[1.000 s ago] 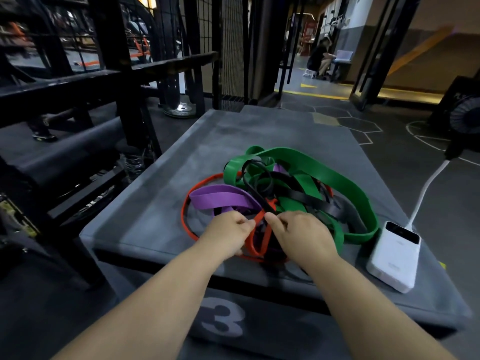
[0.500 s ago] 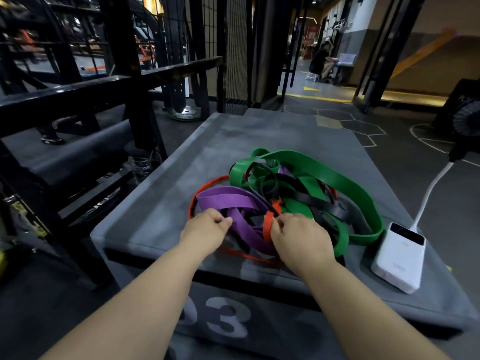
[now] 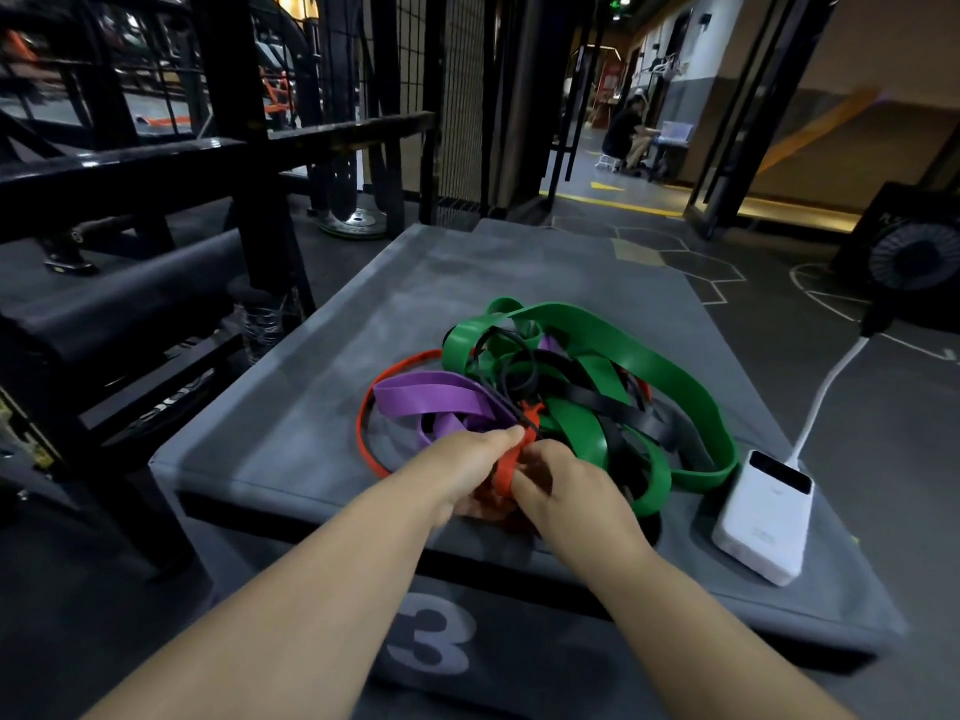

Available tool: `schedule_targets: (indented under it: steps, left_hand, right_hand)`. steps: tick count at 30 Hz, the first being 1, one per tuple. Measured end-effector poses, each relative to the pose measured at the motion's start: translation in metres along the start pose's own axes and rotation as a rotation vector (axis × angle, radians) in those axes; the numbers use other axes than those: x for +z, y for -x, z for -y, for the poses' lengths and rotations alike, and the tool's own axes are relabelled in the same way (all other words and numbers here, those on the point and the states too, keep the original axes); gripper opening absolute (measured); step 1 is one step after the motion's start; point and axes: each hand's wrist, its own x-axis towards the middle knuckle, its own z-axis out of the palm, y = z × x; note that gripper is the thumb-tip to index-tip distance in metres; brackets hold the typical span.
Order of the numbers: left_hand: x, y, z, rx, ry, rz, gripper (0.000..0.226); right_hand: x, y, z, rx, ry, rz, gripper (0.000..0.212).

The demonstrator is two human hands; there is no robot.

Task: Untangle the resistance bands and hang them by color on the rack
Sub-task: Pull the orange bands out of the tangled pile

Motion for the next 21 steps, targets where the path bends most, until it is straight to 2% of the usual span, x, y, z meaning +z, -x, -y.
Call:
schedule_targets:
  steps: [4, 8, 11, 15, 18, 21]
  left_hand:
    - [0.010, -0.008, 0.004, 0.061, 0.032, -0.063, 0.004]
    - [0.011, -0.011, 0.002, 0.107, 0.045, -0.115, 0.010]
    - [0.010, -0.003, -0.003, 0.131, 0.174, -0.062, 0.012]
    - [0.012, 0.010, -0.007, 0.196, 0.166, 0.014, 0.010]
    - [0.014, 0.018, -0.008, 0.240, 0.142, 0.046, 0.008]
    - [0.015, 0.024, -0.007, 0.224, 0.068, 0.116, 0.009]
  right_hand:
    - [0.005, 0.002, -0.007, 0.006, -0.009, 0.002, 0.029]
    - [0.003, -0.005, -0.012, 0.092, -0.077, -0.028, 0.021]
    - [-0.002, -0.012, -0.016, 0.163, -0.075, -0.023, 0.031]
    - [-0.006, -0.021, -0.012, 0.207, -0.078, 0.027, 0.054]
    - [-0.010, -0.028, -0.008, 0.299, -0.246, 0.073, 0.057]
    - [-0.015, -0.035, -0.005, 0.431, -0.597, 0.058, 0.044]
